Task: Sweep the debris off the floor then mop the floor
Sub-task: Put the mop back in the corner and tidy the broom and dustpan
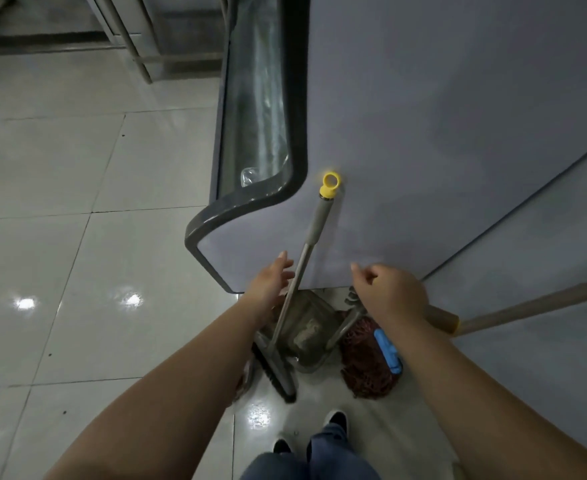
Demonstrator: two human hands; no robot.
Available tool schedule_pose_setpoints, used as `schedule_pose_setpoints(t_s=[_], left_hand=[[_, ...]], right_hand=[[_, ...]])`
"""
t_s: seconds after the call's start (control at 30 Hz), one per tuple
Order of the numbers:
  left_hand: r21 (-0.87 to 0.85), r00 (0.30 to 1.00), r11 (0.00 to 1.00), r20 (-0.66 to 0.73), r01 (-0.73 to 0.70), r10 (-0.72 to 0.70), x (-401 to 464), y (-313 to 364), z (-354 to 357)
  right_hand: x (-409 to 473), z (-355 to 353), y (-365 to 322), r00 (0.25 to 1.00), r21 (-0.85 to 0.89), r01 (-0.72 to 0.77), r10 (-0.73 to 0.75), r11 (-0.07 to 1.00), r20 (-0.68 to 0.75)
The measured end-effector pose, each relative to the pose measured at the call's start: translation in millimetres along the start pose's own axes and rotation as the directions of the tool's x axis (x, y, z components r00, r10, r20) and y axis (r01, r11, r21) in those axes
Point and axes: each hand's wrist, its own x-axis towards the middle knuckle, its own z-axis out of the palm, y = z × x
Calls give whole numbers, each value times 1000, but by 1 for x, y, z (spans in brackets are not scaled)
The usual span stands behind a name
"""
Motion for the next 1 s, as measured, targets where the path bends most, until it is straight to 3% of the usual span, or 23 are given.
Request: schedule_pose_setpoints(t_s=[0.23, 0.43, 0.57, 0.67, 1.0], left_hand=[[321, 991, 938, -2, -129, 137, 69, 18, 22], [489, 968, 837, 70, -245, 243, 113, 34, 42], [555, 958, 785, 90, -276, 273, 122, 39, 46], [587, 953, 753, 134, -296, 271, 116, 42, 43], [526, 939, 793, 35, -307, 341, 74, 49, 7]], right_hand=[[24, -8, -3, 991, 21, 102, -100, 995, -87], [40, -10, 6, 993, -37, 116, -117, 993, -33], [43, -10, 6, 976, 19, 170, -166, 985, -143], [44, -12, 15, 929, -60, 295, -301, 954, -218], [68, -42, 51, 809, -106, 579, -585, 809, -48]])
